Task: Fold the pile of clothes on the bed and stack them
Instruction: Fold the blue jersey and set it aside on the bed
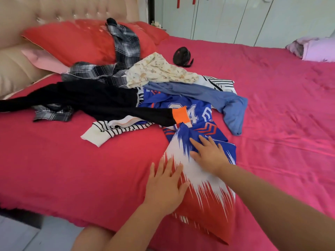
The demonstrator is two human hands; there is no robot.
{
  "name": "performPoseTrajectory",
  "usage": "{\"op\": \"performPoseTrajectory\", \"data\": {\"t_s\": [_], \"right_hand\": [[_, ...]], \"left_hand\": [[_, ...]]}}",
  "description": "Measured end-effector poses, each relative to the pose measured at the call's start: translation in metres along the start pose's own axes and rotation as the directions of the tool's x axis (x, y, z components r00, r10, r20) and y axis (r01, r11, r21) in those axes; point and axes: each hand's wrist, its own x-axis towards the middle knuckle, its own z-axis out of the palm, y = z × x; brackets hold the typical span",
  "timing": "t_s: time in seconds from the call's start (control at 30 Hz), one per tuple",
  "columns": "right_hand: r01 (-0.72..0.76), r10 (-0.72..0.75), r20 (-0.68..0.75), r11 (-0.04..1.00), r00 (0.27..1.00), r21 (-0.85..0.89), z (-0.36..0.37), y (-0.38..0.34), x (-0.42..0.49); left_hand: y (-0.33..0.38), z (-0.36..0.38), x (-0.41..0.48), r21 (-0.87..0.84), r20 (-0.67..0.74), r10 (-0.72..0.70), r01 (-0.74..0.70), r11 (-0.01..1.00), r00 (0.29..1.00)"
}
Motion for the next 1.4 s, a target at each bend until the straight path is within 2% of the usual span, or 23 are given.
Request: {"op": "performPoseTrajectory", "data": {"t_s": [0.2, 0.4, 0.57, 0.63, 0.7, 0.8, 0.87, 1.0, 1.07, 1.23, 1.4], "right_hand": [[-0.026, 0.027, 0.058, 1.000, 0.998, -0.012, 0.021, 0.001, -0.005], [-0.027, 0.024, -0.097, 0.999, 0.995, -0.030, 0.013, 0.009, -0.032], [-0.256, 0.263, -0.148, 0.964, 0.953, 0.066, 0.012, 0.036, -0.077], [-0.341, 0.364, -0.102, 0.920, 0.926, 0.193, 0.013, 0.039, -0.090], [-0.369, 0.398, -0.068, 0.892, 0.915, 0.260, 0.016, 0.036, -0.097], [-0.362, 0.387, -0.105, 0.910, 0.916, 0.200, 0.021, 0.028, -0.100], [-0.343, 0.375, -0.121, 0.913, 0.919, 0.222, 0.023, 0.023, -0.097], [-0.320, 0.399, -0.098, 0.839, 0.912, 0.439, 0.020, 0.017, -0.096], [-0.288, 0.383, -0.112, 0.829, 0.917, 0.480, 0.017, 0.017, -0.097], [-0.224, 0.335, -0.183, 0.863, 0.924, 0.453, 0.005, 0.026, -0.098], [-0.193, 0.306, -0.232, 0.892, 0.923, 0.408, -0.026, 0.069, -0.108]], "left_hand": [[-0.010, 0.009, -0.003, 0.046, 0.131, 0.000, -0.006, 0.999, 0.991], [-0.006, -0.006, 0.016, -0.024, 0.009, -0.060, 0.060, 0.998, 0.998], [0.001, -0.012, 0.046, -0.055, 0.097, -0.157, 0.163, 0.985, 0.983], [0.003, -0.013, 0.054, -0.036, 0.126, -0.178, 0.183, 0.982, 0.976], [0.003, -0.014, 0.061, -0.027, 0.116, -0.158, 0.162, 0.986, 0.981], [-0.001, -0.016, 0.070, -0.168, 0.155, -0.116, 0.141, 0.976, 0.981], [-0.003, -0.016, 0.074, -0.230, 0.166, -0.074, 0.111, 0.967, 0.983], [-0.008, -0.017, 0.074, -0.361, 0.177, -0.032, 0.095, 0.928, 0.984], [-0.010, -0.020, 0.073, -0.439, 0.171, -0.021, 0.095, 0.893, 0.985], [-0.002, -0.027, 0.068, -0.639, 0.163, -0.007, 0.111, 0.761, 0.987], [0.044, -0.027, 0.072, -0.712, 0.130, -0.019, 0.107, 0.694, 0.991]]}}
